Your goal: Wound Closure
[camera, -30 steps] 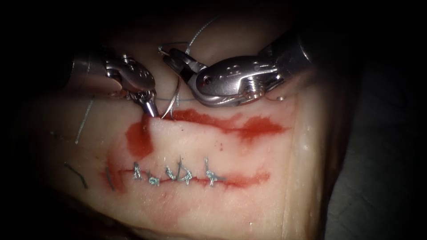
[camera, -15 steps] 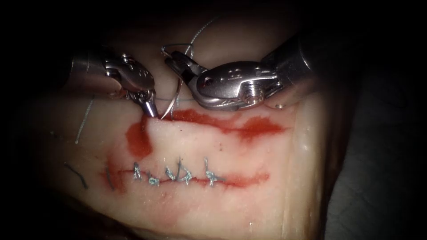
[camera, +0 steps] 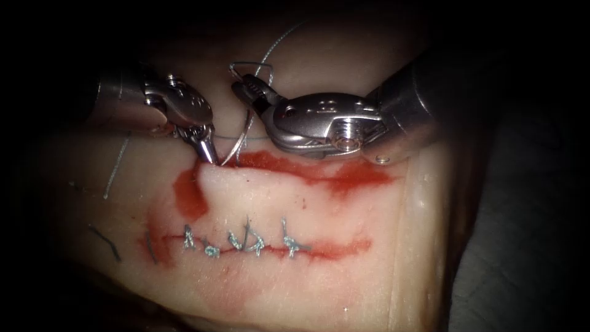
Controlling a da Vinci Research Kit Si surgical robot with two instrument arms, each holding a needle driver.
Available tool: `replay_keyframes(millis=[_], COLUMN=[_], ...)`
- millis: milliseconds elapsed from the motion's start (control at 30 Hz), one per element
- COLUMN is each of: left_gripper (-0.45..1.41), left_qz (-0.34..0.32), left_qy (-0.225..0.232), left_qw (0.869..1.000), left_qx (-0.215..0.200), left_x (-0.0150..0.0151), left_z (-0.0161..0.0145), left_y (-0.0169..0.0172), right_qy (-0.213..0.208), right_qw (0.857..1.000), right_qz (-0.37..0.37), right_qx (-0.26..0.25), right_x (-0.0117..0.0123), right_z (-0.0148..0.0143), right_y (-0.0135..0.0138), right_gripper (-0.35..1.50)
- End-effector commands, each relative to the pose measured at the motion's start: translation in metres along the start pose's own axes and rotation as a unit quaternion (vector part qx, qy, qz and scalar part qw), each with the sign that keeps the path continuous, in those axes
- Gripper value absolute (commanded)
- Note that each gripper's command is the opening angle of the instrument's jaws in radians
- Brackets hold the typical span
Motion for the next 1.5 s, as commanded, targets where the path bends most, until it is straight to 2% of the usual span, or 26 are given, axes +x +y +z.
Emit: replay_keyframes(millis=[33, 167, 267, 300, 333, 367, 400, 433, 533, 700, 733, 767, 800, 1000, 1100, 1133, 1167, 1233, 1300, 1333, 1367, 1400, 1433, 1467, 1500], left_gripper=[-0.45, -0.45, -0.45, -0.3, -0.3, -0.2, 0.09, 0.09, 0.66, 0.74, 0.78, 0.78, 0.83, 0.83, 0.83, 0.83, 0.74, 0.69, 0.69, 0.66, 0.66, 0.59, 0.59, 0.52, 0.52], left_qz=[0.001, 0.001, 0.001, 0.001, 0.001, -0.002, 0.01, 0.01, 0.024, 0.068, 0.097, 0.097, 0.12, 0.11, 0.111, 0.157, 0.233, 0.319, 0.395, 0.421, 0.421, 0.459, 0.459, 0.476, 0.476], left_qy=[0.0, -0.003, -0.009, -0.018, -0.018, -0.022, -0.03, -0.03, -0.069, -0.132, -0.156, -0.156, -0.176, -0.215, -0.217, -0.205, -0.179, -0.16, -0.145, -0.139, -0.139, -0.134, -0.134, -0.127, -0.127], left_qw=[1.0, 1.0, 1.0, 1.0, 1.0, 1.0, 0.999, 0.999, 0.997, 0.986, 0.979, 0.979, 0.971, 0.96, 0.958, 0.954, 0.944, 0.92, 0.889, 0.875, 0.875, 0.852, 0.852, 0.842, 0.842], left_qx=[-0.001, -0.003, -0.007, -0.012, -0.012, -0.014, -0.018, -0.018, -0.036, -0.07, -0.087, -0.087, -0.108, -0.145, -0.15, -0.152, -0.148, -0.161, -0.182, -0.192, -0.192, -0.212, -0.212, -0.22, -0.22], left_x=[-0.0004, -0.0004, -0.0005, -0.0007, -0.0007, -0.0007, -0.0008, -0.0008, -0.001, -0.0012, -0.0011, -0.0011, -0.0008, 0.0, 0.0001, 0.0001, 0.0007, 0.002, 0.0031, 0.0037, 0.0037, 0.0056, 0.0056, 0.0069, 0.0069], left_z=[-0.0001, 0.0, -0.0001, -0.0002, -0.0003, -0.0005, -0.0007, -0.0007, -0.0021, -0.0048, -0.0058, -0.0058, -0.0064, -0.0067, -0.0065, -0.0065, -0.0065, -0.0062, -0.0058, -0.0056, -0.0056, -0.0045, -0.0045, -0.0037, -0.0037], left_y=[0.0007, 0.0007, 0.0007, 0.0008, 0.0008, 0.0007, 0.0006, 0.0006, -0.0004, -0.003, -0.0043, -0.0043, -0.0052, -0.0065, -0.0061, -0.006, -0.0064, -0.0071, -0.0075, -0.0076, -0.0076, -0.0079, -0.0079, -0.008, -0.008], right_qy=[0.0, 0.009, 0.019, 0.029, 0.037, 0.043, 0.045, 0.045, 0.061, 0.077, 0.087, 0.087, 0.096, 0.1, 0.101, 0.105, 0.106, 0.113, 0.115, 0.116, 0.116, 0.122, 0.122, 0.128, 0.128], right_qw=[1.0, 0.996, 0.994, 0.99, 0.987, 0.983, 0.98, 0.98, 0.97, 0.966, 0.967, 0.967, 0.967, 0.967, 0.966, 0.966, 0.966, 0.962, 0.96, 0.958, 0.958, 0.95, 0.95, 0.944, 0.944], right_qz=[0.004, 0.085, 0.107, 0.137, 0.153, 0.178, 0.191, 0.191, 0.235, 0.247, 0.241, 0.241, 0.238, 0.236, 0.236, 0.235, 0.235, 0.247, 0.255, 0.263, 0.263, 0.286, 0.286, 0.303, 0.303], right_qx=[-0.001, 0.001, 0.003, 0.005, 0.007, 0.01, 0.011, 0.011, 0.009, 0.0, 0.002, 0.002, 0.003, 0.004, 0.004, 0.005, 0.005, 0.007, 0.004, -0.001, -0.001, -0.017, -0.017, -0.033, -0.033], right_x=[0.0003, 0.0007, 0.0009, 0.001, 0.0011, 0.0013, 0.0014, 0.0014, 0.0016, 0.0023, 0.003, 0.003, 0.0034, 0.0035, 0.0035, 0.0036, 0.0036, 0.0038, 0.004, 0.0041, 0.0041, 0.0043, 0.0043, 0.0044, 0.0044], right_z=[0.0007, 0.0008, 0.0008, 0.0008, 0.0008, 0.0008, 0.0008, 0.0008, 0.0007, 0.0009, 0.0009, 0.0009, 0.0009, 0.0008, 0.0008, 0.0007, 0.0007, 0.0007, 0.0008, 0.0008, 0.0008, 0.0008, 0.0008, 0.0008, 0.0008], right_y=[0.0009, 0.0009, 0.001, 0.001, 0.001, 0.0011, 0.0011, 0.0011, 0.001, 0.0008, 0.0006, 0.0006, 0.0005, 0.0005, 0.0005, 0.0005, 0.0005, 0.0006, 0.0006, 0.0007, 0.0007, 0.0007, 0.0007, 0.0007, 0.0007], right_gripper=[-0.35, -0.35, -0.35, -0.35, -0.35, -0.35, -0.35, -0.35, -0.35, -0.35, -0.35, -0.35, -0.35, -0.35, -0.35, -0.35, -0.35, -0.35, -0.35, -0.35, -0.35, -0.35, -0.35, -0.35, -0.35])
